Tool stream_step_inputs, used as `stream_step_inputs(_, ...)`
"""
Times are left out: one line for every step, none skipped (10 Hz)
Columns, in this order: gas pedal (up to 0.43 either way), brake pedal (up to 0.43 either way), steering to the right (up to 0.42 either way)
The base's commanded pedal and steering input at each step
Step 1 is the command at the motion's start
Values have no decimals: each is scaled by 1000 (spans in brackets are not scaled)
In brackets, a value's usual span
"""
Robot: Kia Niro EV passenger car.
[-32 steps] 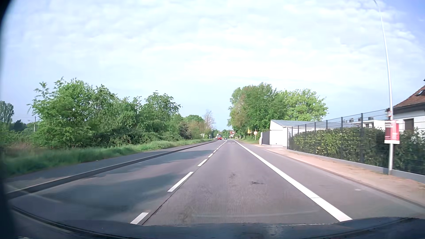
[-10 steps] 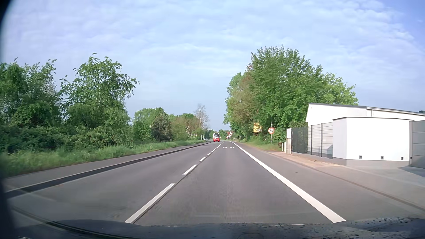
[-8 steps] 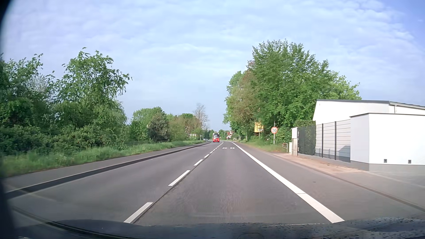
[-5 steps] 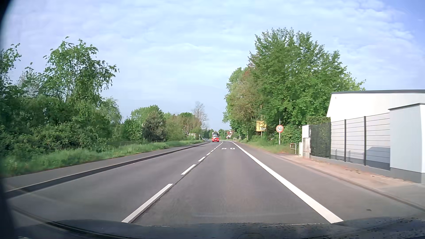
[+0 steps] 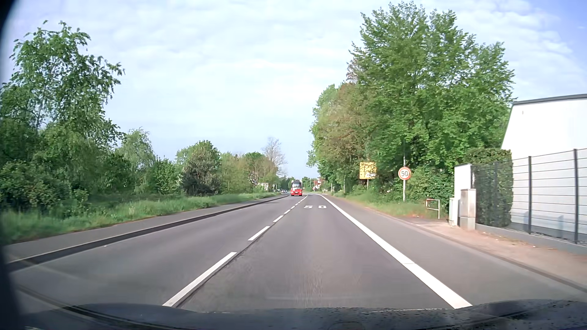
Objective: Follow the waypoints while adhering to traffic rules and regulations
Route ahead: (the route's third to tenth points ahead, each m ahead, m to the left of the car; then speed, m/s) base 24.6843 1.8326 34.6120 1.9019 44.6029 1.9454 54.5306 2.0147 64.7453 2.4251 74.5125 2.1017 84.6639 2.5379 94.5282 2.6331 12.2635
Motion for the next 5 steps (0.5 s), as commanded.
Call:
stream_step_inputs(110, 0, -1)
stream_step_inputs(110, 0, -1)
stream_step_inputs(110, 0, -1)
stream_step_inputs(110, 0, -1)
stream_step_inputs(110, 0, -1)
